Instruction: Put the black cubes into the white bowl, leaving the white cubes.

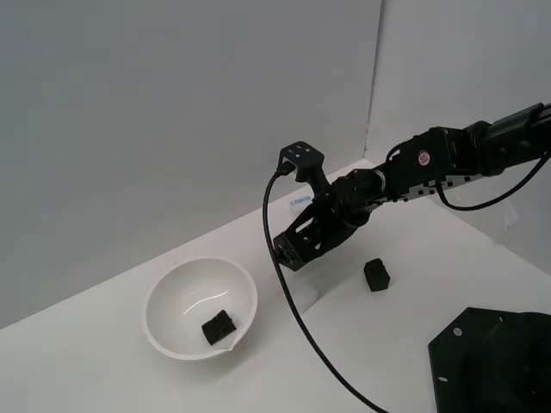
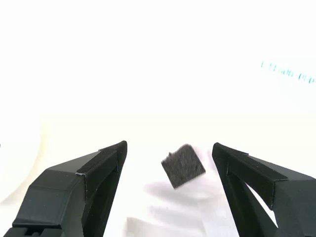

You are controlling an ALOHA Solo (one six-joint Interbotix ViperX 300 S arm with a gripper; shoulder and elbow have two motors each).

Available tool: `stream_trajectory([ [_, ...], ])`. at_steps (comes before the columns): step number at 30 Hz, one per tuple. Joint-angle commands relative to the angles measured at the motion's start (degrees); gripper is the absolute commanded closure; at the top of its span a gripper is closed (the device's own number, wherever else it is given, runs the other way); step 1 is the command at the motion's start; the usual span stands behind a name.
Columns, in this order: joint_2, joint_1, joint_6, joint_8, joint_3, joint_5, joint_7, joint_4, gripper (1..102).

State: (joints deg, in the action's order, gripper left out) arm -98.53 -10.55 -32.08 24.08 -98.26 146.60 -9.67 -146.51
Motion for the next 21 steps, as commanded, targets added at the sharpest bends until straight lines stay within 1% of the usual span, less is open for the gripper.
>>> stream_trajectory([
  [1,-1.32,0.18,-0.18,0.18,-1.58,-0.35,-1.67,0.18,4],
  [8,-1.23,0.26,-0.18,0.18,-1.49,0.09,-2.90,-0.18,4],
  [10,-1.23,0.18,-0.18,0.18,-1.49,0.09,-2.99,-0.09,5],
  [11,-1.23,0.18,-0.26,0.18,-1.49,0.00,-2.99,-0.09,8],
  [12,-1.23,0.18,-0.18,0.18,-1.49,0.00,-2.99,-0.09,13],
  [13,-1.14,0.26,-0.18,0.18,-1.49,0.00,-2.99,-0.09,22],
  [14,-1.23,0.26,-0.18,0.18,-1.49,0.09,-2.99,-0.09,34],
  [16,-1.14,0.26,-0.18,0.18,-1.49,0.09,-3.16,-0.18,60],
  [19,-1.23,0.44,-0.18,0.18,-1.49,0.18,-3.16,-0.26,95],
  [20,-1.23,0.44,-0.18,0.18,-1.49,0.18,-3.08,-0.26,101],
  [21,-1.23,0.53,-0.18,0.09,-1.49,0.18,-3.16,-0.18,100],
])
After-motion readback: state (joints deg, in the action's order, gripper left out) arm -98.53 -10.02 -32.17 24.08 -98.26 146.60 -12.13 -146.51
